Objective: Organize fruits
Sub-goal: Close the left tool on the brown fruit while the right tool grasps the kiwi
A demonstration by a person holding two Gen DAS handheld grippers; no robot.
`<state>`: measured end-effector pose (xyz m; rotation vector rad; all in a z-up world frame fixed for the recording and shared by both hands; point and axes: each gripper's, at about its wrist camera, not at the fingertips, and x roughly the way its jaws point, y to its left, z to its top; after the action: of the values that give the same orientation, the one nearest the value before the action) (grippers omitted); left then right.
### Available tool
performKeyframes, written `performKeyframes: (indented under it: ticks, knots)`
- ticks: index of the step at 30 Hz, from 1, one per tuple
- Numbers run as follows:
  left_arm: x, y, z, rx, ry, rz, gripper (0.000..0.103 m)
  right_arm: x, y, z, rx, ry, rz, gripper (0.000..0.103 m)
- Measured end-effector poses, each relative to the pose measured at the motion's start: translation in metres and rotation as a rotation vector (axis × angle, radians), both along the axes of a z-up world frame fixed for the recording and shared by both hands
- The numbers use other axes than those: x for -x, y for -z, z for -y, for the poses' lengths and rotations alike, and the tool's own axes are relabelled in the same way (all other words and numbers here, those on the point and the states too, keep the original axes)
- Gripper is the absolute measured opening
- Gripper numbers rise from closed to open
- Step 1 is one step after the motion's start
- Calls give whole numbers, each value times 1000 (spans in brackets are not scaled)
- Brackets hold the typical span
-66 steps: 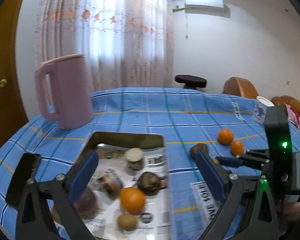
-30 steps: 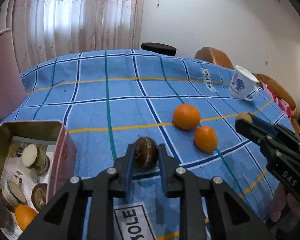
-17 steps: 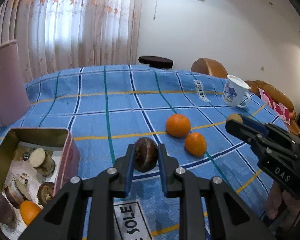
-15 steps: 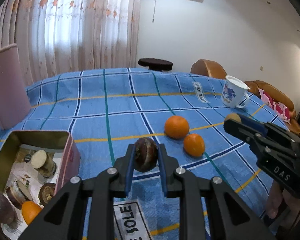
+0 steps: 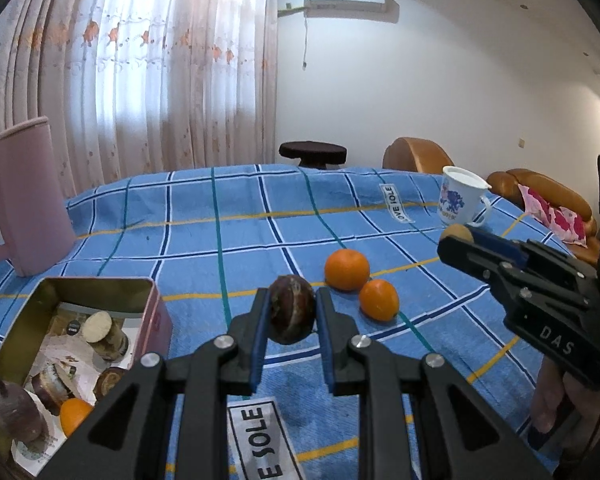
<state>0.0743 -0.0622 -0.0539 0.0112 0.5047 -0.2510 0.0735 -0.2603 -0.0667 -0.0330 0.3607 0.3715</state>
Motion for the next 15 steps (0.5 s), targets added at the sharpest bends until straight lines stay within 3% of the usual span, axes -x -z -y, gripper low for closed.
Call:
performKeyframes:
  ticks: [15]
  knots:
    - [17, -7, 1, -9, -14, 84, 23, 9, -3, 1, -1, -11, 59, 29]
